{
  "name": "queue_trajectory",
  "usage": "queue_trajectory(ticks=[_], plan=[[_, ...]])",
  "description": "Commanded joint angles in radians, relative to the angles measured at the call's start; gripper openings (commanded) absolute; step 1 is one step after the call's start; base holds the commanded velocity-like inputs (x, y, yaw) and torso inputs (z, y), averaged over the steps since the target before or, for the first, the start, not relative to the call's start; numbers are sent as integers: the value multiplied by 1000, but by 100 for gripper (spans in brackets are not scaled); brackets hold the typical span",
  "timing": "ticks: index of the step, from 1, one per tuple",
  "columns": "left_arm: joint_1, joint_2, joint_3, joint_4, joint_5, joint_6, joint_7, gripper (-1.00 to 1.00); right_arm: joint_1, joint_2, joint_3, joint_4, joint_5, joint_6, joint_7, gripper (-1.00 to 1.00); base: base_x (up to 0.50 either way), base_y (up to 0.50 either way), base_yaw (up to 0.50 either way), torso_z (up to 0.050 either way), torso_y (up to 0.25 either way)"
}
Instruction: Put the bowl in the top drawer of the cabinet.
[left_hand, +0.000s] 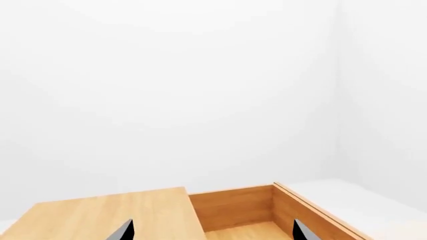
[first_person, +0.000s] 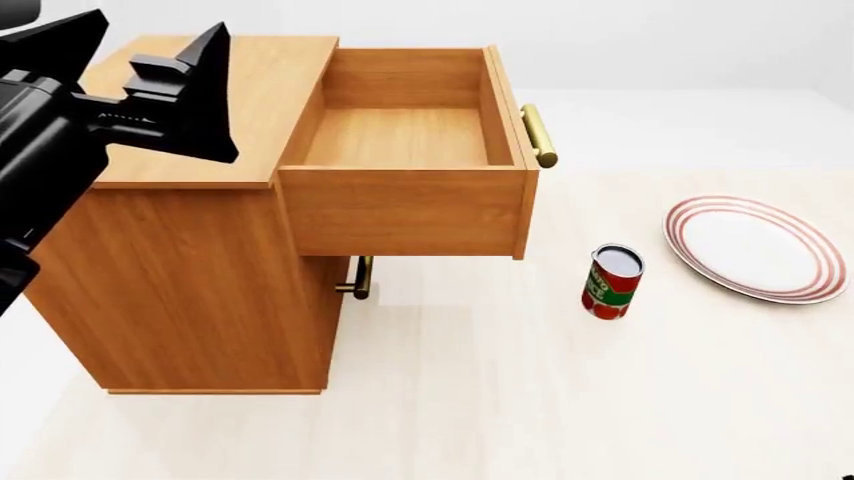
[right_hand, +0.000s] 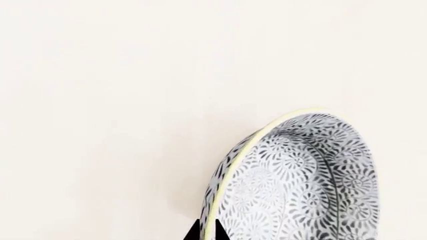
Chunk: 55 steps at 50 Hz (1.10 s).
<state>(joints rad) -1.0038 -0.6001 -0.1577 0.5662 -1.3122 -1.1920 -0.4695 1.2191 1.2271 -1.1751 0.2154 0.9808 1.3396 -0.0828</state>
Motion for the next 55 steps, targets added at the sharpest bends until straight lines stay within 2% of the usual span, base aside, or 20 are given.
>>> queue_trajectory(ticks=[1,14,19,26,40,44,50,55], plan=[[2,-5,0,1,-5,7,-4,100,162,13,-14,-89,-78,93,-72,-100,0,0,0,0,0],[9,-11,-8,10,-24,11,-23,100,446,1,-151,-194,-268,181,-295,-100,0,0,0,0,1],[14,-11,-7,12,-25,14,-26,100,619,-73,-303,-185,-402,145,-477,-100,0,0,0,0,0],[19,-15,-3,13,-17,21,-22,100,783,-211,-469,-84,-534,-9,-694,-100,0,0,0,0,0],[23,-27,-4,14,-16,27,-27,100,843,-545,-549,381,-655,-439,-925,-100,0,0,0,0,1],[21,-27,-2,15,-23,27,-30,100,838,-664,-545,597,-677,-597,-976,-100,0,0,0,0,0],[27,-26,-2,18,-23,34,-29,100,818,-899,-521,1077,-698,-938,-1068,-100,0,0,0,0,0],[30,-28,-4,20,-30,36,-32,100,792,-961,-457,1093,-737,-935,-1057,-100,0,0,0,0,0]])
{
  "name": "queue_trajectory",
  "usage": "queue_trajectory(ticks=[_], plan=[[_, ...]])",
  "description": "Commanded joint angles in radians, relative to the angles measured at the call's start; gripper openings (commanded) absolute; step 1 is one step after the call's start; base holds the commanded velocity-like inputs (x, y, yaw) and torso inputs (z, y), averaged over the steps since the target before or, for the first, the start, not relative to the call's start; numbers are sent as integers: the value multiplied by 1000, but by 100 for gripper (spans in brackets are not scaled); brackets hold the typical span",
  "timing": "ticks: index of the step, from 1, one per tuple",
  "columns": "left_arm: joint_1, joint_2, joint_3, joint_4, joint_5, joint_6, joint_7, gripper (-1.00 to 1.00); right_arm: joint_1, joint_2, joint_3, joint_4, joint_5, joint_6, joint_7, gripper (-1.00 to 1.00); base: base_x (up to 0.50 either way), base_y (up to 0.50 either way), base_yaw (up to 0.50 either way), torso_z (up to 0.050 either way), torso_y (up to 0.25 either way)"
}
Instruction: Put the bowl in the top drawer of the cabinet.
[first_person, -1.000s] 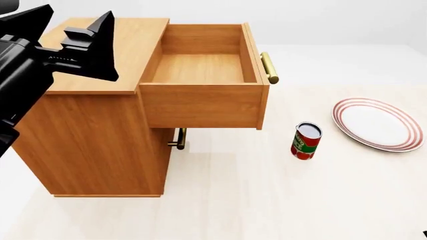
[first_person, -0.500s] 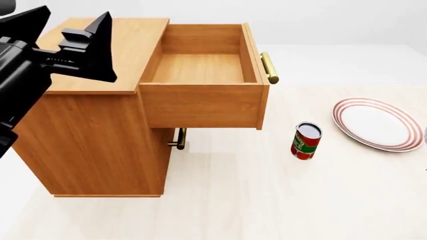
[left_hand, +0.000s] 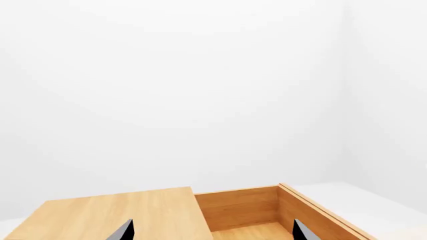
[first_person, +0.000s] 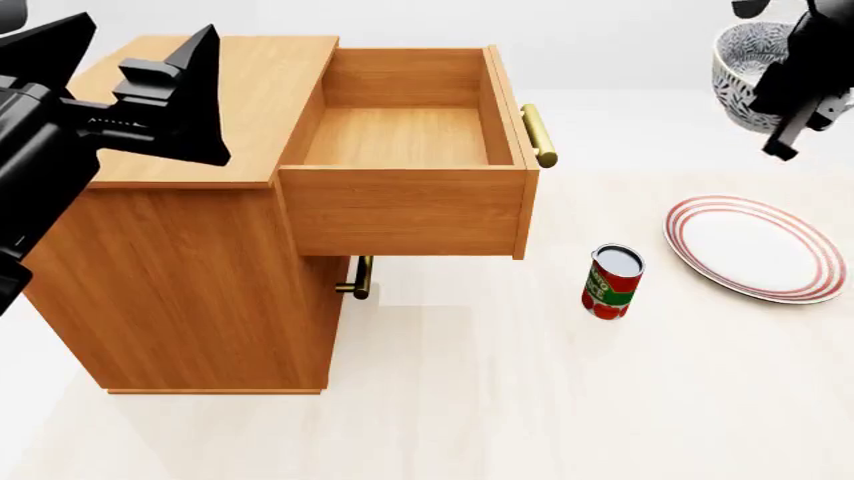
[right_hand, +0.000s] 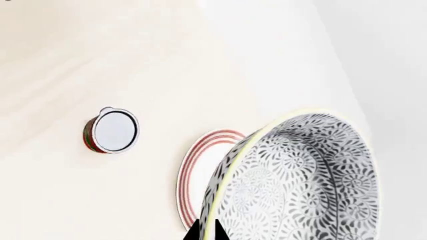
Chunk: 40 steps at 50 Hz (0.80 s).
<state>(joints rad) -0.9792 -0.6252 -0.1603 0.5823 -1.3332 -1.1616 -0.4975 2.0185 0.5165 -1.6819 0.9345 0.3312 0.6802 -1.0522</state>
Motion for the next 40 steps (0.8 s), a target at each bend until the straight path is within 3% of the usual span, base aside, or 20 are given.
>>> queue_trajectory(ticks=[1,17,40], plan=[[5,-4,-3,5,-12,5,-7,100,-11,-260,68,374,-101,-276,-85,-100,0,0,0,0,0],[11,-9,1,9,-25,7,-21,100,3,-372,292,374,-282,-405,-161,-100,0,0,0,0,1],[0,-58,-48,45,-112,1,-93,100,29,-511,401,374,-314,-525,-198,-100,0,0,0,0,0]])
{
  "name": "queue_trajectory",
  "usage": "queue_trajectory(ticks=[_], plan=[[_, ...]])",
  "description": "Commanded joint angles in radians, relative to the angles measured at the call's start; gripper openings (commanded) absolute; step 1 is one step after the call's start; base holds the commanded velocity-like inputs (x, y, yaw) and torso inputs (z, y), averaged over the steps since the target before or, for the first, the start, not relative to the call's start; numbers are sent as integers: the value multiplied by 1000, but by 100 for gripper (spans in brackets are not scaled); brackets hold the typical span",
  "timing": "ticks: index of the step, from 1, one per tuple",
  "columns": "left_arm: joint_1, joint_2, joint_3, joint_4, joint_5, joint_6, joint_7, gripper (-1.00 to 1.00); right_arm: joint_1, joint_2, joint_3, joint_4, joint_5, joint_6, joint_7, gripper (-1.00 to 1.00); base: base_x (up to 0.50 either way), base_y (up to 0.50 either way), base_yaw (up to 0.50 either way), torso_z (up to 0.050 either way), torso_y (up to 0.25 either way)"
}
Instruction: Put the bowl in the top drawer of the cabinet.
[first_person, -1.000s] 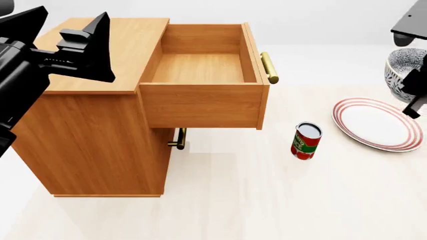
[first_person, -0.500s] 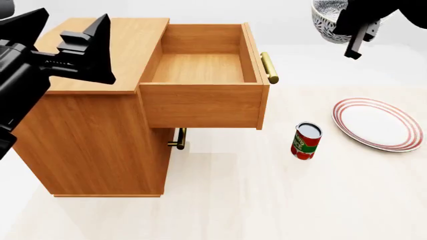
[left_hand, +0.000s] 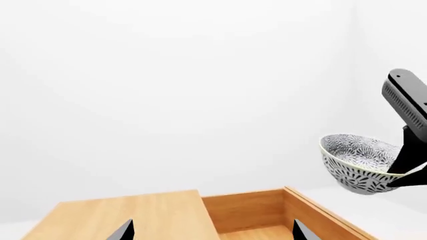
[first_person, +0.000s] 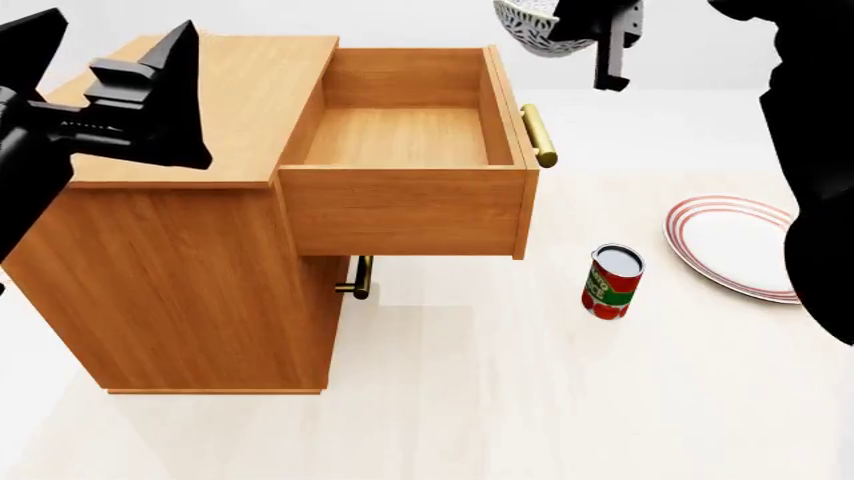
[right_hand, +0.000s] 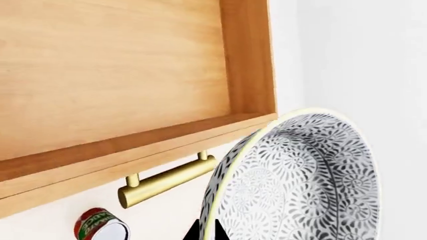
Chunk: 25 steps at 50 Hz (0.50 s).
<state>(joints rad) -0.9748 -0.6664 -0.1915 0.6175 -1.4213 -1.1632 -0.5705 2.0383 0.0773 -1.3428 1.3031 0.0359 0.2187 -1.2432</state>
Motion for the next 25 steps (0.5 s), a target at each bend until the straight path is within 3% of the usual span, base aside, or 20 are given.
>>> queue_trajectory(ticks=[1,8,25], plan=[[-5,-19,-18,10,-26,3,-22,100,8,-76,62,6,-12,-68,-5,-100,0,0,0,0,0],[-18,-40,-31,26,-64,0,-48,100,16,-77,-127,-26,224,-106,38,-100,0,0,0,0,0],[-19,-96,-85,71,-143,13,-98,100,-12,-77,-171,-123,334,-126,91,-100,0,0,0,0,0]])
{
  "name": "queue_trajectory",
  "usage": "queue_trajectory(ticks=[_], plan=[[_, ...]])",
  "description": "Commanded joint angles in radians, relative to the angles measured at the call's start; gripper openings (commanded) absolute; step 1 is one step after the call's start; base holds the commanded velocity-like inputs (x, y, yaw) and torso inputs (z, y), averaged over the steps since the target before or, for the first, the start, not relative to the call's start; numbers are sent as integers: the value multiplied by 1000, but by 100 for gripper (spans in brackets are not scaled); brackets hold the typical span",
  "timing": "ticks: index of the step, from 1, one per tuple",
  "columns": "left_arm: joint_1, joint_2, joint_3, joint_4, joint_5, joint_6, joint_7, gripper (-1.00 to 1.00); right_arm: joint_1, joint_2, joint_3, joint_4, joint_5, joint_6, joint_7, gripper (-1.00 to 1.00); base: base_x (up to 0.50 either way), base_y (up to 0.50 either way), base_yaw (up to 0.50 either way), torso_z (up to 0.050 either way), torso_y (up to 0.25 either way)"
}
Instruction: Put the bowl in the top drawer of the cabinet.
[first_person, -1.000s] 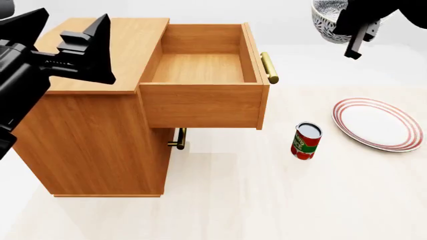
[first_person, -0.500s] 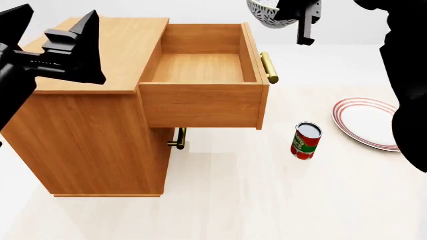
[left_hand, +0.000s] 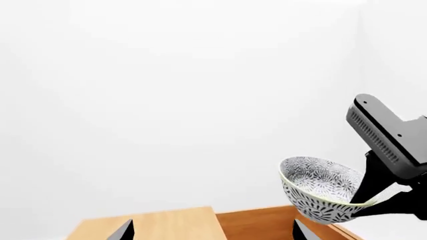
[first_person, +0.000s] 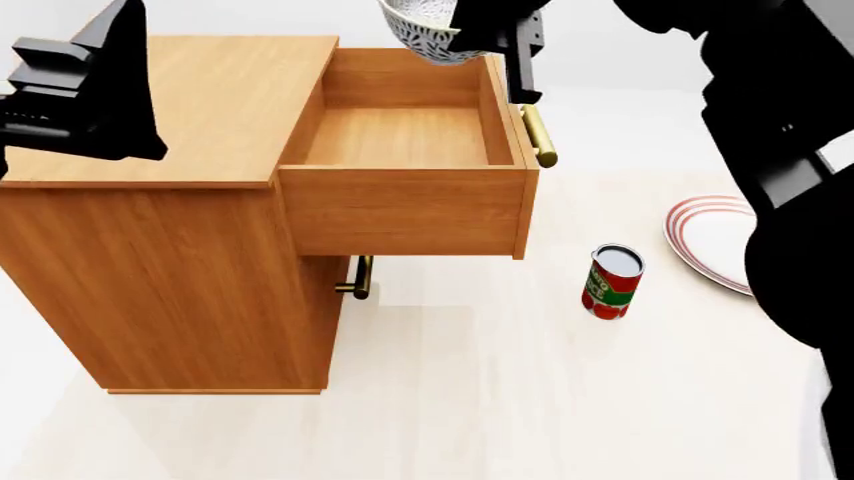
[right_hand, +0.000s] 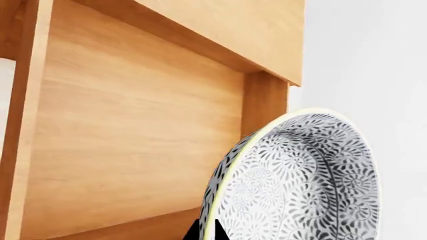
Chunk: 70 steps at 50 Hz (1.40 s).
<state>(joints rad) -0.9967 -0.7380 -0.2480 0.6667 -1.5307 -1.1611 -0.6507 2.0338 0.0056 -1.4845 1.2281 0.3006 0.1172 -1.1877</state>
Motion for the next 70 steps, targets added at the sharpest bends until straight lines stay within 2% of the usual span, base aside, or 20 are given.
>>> queue_trajectory(ticks=[1,22,28,53,54,70], plan=[[4,-26,-31,23,-35,13,-17,100,-8,-6,-30,-52,74,-24,38,-100,0,0,0,0,0],[34,-32,-68,54,35,51,39,100,-16,-6,-36,-73,83,-31,51,-100,0,0,0,0,0],[42,-32,-66,58,50,55,54,100,-16,-6,-36,-73,83,-31,51,-100,0,0,0,0,-179],[65,-53,-96,67,5,79,43,100,-16,-6,-36,-73,83,-31,51,-100,0,0,0,0,-98],[67,-52,-97,67,8,81,45,100,-16,-6,-36,-73,83,-31,51,100,0,0,0,0,0],[78,-51,-99,68,19,96,58,100,-16,-6,-36,-73,83,-31,51,100,0,0,0,0,0]])
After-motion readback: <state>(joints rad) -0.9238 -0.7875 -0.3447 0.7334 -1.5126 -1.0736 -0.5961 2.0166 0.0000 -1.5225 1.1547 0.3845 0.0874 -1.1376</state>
